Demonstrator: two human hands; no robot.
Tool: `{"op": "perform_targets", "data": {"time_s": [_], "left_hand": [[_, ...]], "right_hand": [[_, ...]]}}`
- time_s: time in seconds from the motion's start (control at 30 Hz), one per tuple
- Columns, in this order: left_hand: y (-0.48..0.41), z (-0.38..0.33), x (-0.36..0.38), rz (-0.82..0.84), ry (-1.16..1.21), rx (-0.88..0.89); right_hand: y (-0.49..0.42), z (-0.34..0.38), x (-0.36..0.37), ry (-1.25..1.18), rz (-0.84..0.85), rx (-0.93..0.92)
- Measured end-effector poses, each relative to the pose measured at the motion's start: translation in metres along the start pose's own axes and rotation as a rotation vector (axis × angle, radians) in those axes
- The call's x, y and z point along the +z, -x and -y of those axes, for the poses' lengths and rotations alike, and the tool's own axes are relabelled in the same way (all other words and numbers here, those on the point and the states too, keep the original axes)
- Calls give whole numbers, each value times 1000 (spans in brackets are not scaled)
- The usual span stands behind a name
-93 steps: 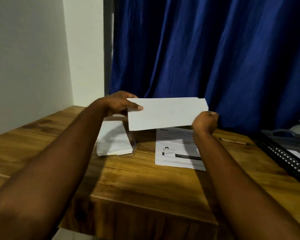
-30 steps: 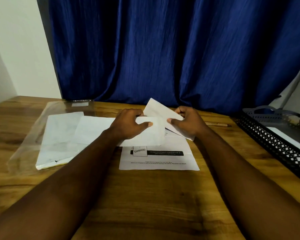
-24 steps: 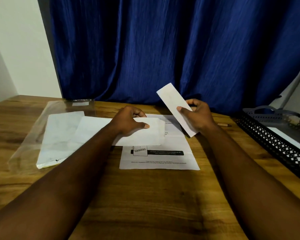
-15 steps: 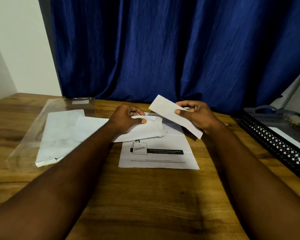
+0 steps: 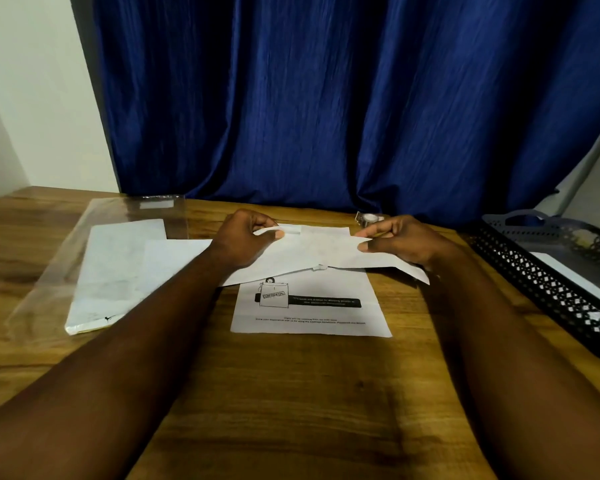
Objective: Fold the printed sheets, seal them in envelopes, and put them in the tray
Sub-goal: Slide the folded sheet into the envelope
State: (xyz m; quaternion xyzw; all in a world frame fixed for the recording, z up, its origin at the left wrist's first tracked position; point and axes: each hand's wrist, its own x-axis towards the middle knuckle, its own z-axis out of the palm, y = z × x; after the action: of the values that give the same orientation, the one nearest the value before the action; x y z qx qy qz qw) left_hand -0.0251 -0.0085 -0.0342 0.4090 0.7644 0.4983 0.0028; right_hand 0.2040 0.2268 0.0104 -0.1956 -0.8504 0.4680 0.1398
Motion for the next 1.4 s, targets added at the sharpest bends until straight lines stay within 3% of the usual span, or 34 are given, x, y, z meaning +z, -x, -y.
{"op": "perform_targets", "data": {"time_s": [0.3, 0.43, 0.57, 0.67, 0.8, 0.93, 1.1, 1.2, 1.4], "left_hand": [[6, -14, 5, 70, -76, 89], [10, -20, 12, 66, -149, 145], [11, -19, 15, 43, -181, 145], [10, -17, 16, -33, -394, 201], [9, -19, 19, -104, -478, 243], [9, -20, 22, -126, -498, 250], [10, -20, 22, -128, -502, 247], [10, -21, 22, -130, -494, 220], [10, -19, 18, -177, -508, 184]], "right_hand": [[-8, 8, 27, 107, 84, -49], [-7, 13, 45, 114, 43, -109], [-9, 11, 49, 221, -125, -134], [-6, 11, 32, 344, -128, -116], [-4, 0, 24, 211, -103, -15], [-8, 2, 38, -44, -224, -129], [-9, 10, 66, 119, -202, -227], [-6, 11, 61, 205, -214, -158], [11, 3, 28, 130, -119, 92]]}}
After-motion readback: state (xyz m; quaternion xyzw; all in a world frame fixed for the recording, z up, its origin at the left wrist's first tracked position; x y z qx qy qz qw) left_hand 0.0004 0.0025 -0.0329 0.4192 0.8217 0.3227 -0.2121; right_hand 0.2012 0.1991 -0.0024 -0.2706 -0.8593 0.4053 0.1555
